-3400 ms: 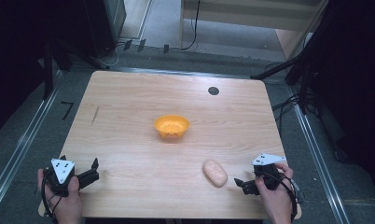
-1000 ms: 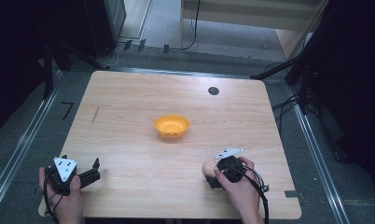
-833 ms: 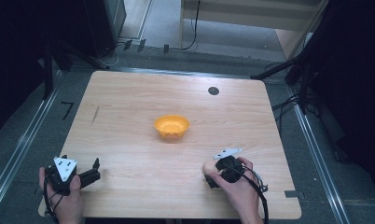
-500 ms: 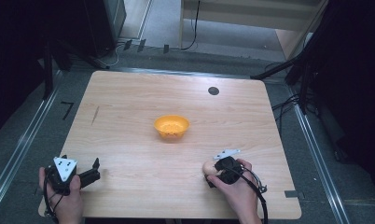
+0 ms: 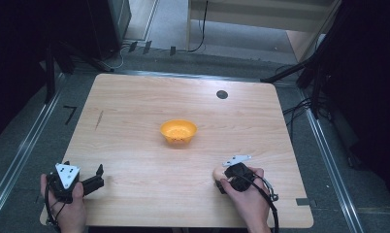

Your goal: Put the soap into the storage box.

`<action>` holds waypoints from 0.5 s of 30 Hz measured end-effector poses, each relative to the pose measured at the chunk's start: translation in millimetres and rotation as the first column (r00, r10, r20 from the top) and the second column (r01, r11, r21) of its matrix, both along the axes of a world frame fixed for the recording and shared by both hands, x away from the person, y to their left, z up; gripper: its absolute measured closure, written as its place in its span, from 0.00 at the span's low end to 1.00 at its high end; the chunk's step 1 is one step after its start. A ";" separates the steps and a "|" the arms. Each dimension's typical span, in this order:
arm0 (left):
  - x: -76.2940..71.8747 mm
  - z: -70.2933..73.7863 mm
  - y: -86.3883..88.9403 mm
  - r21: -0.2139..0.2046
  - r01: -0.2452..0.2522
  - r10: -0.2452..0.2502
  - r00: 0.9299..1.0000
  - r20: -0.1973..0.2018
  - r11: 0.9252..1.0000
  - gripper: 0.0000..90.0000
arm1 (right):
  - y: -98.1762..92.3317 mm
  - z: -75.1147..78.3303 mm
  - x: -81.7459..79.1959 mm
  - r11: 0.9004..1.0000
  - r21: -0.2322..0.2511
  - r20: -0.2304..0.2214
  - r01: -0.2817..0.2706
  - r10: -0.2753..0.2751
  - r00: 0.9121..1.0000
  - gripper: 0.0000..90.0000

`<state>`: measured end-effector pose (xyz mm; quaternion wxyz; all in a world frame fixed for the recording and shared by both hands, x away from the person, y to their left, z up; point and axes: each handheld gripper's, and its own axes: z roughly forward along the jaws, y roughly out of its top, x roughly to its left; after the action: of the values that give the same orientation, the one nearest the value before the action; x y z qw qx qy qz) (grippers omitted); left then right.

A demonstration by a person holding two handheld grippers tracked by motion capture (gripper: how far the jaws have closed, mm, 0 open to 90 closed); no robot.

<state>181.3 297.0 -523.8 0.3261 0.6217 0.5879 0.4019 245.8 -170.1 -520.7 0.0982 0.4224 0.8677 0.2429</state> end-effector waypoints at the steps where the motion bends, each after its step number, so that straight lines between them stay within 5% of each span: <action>1: 0.0 0.0 0.0 0.000 0.000 0.000 1.000 0.000 1.000 0.00 | -1.0 0.1 0.3 1.000 -0.002 0.000 -0.009 0.009 1.000 0.37; 15: 0.1 -0.2 -0.7 0.007 -0.002 0.002 1.000 0.002 1.000 0.00 | -9.0 11.5 4.8 0.997 -0.007 0.007 -0.076 0.076 0.997 0.37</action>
<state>181.4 296.2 -524.0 0.3242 0.6217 0.5868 0.4050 250.6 -179.1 -509.2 0.0933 0.3881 0.8836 0.2450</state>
